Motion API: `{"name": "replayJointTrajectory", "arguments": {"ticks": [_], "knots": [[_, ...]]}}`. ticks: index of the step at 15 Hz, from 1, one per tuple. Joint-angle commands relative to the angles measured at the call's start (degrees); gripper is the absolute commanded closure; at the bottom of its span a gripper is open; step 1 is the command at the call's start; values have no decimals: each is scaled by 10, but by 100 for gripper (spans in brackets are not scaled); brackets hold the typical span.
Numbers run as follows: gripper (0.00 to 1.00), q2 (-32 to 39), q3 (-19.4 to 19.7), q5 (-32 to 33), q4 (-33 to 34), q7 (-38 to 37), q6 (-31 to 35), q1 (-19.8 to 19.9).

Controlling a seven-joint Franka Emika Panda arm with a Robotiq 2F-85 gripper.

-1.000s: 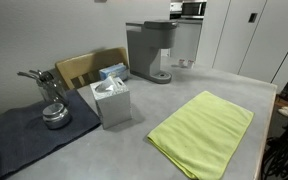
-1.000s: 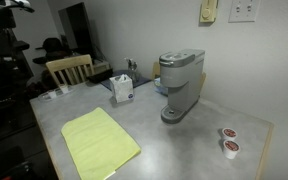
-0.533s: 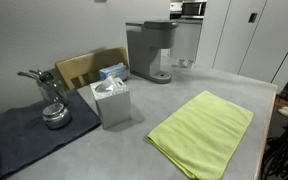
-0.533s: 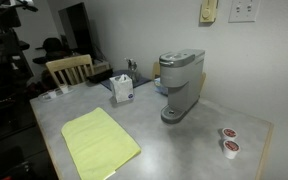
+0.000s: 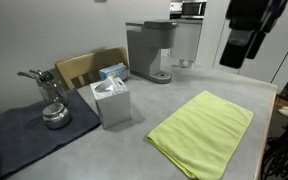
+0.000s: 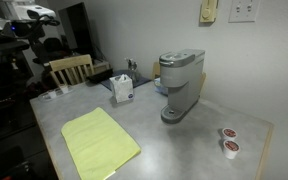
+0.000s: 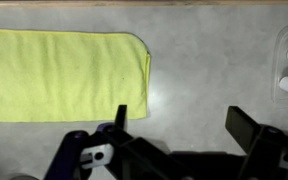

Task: Fold the towel once on the table

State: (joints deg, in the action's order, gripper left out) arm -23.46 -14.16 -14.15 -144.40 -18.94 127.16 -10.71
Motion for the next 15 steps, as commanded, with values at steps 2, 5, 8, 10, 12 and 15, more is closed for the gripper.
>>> {"name": "replayJointTrajectory", "arguments": {"ticks": [2, 5, 8, 10, 12, 15], "knots": [[0, 101, 14, 25, 40, 53, 40, 5], [0, 146, 25, 19, 60, 76, 52, 3], [0, 134, 25, 19, 51, 63, 46, -1], [0, 140, 26, 19, 56, 63, 46, -1], [0, 139, 25, 19, 56, 63, 46, -2], [0, 157, 26, 22, 55, 63, 73, 1]]}}
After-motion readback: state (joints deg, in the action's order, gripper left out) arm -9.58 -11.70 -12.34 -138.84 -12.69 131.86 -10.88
